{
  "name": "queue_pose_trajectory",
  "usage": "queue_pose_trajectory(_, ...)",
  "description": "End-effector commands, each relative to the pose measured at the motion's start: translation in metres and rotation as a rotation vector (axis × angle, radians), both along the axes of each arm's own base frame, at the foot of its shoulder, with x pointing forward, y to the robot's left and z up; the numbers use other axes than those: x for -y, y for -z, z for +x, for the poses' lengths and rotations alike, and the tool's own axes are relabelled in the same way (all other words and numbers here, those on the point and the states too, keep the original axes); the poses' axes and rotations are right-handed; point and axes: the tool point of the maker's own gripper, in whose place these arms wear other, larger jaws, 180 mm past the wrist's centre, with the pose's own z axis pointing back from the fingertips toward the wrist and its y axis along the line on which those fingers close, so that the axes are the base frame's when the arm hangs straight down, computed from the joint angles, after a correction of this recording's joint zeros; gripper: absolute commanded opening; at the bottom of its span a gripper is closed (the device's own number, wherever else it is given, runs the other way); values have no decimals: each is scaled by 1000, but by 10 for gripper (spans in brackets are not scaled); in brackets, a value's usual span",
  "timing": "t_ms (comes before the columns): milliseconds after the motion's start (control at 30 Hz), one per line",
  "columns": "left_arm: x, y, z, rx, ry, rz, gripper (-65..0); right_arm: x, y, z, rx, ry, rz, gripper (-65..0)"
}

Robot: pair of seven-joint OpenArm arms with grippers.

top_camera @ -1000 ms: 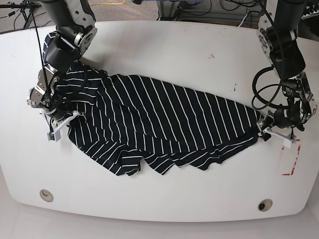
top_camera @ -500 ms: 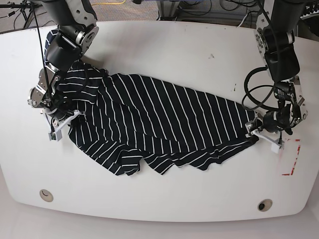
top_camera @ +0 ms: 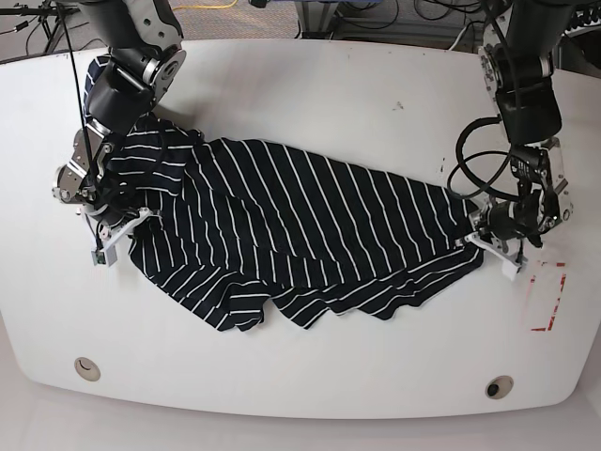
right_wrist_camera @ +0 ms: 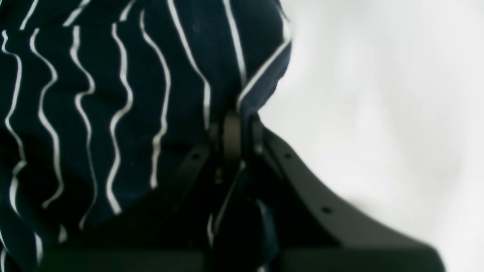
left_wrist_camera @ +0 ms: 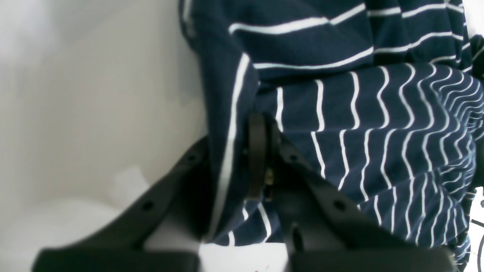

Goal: Fold the T-shirt properly

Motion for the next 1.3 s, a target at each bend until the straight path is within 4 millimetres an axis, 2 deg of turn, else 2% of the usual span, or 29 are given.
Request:
queue_pose_trajectory(0, -11, -30, 15, 87, 5, 53, -625, 10, -22, 13, 56, 6, -28, -650)
queue_pose_trajectory(200, -20, -71, 15, 205, 41, 155, -625, 25, -51, 6, 48, 7, -133, -650)
queue_pose_trajectory(367, -20, -102, 15, 278, 86, 174, -626, 40, -86, 0, 67, 21, -240, -650)
queue_pose_trajectory(500, -38, -130, 11, 331, 42, 135, -626, 49, -117, -3, 88, 40, -319, -650)
queue_pose_trajectory(600, -50, -157, 18, 390, 17, 129, -626, 54, -139, -5, 105, 53, -372, -650)
queue_pose_trajectory(667, -59, -179, 23, 437, 30, 165, -626, 56, -165, 0, 145, 67, -410, -650)
queue_pose_trajectory(800, -66, -208, 33, 508, 49, 213, -625, 56, -197, 5, 176, 66, -476, -650)
queue_pose_trajectory(900, -68, -234, 43, 565, 49, 224, -625, 57, -229, 13, 219, 62, -535, -650)
queue_pose_trajectory(1100, -68, -286, 62, 680, 37, 228, -622, 47, -279, 35, 318, 33, -609, -650)
queue_pose_trajectory(1233, -61, -325, 75, 755, 47, 253, -622, 47, -326, 49, 406, 37, -655, -650)
queue_pose_trajectory(1267, -60, -330, 76, 765, 49, 263, -622, 46, -332, 50, 419, 37, -660, -650)
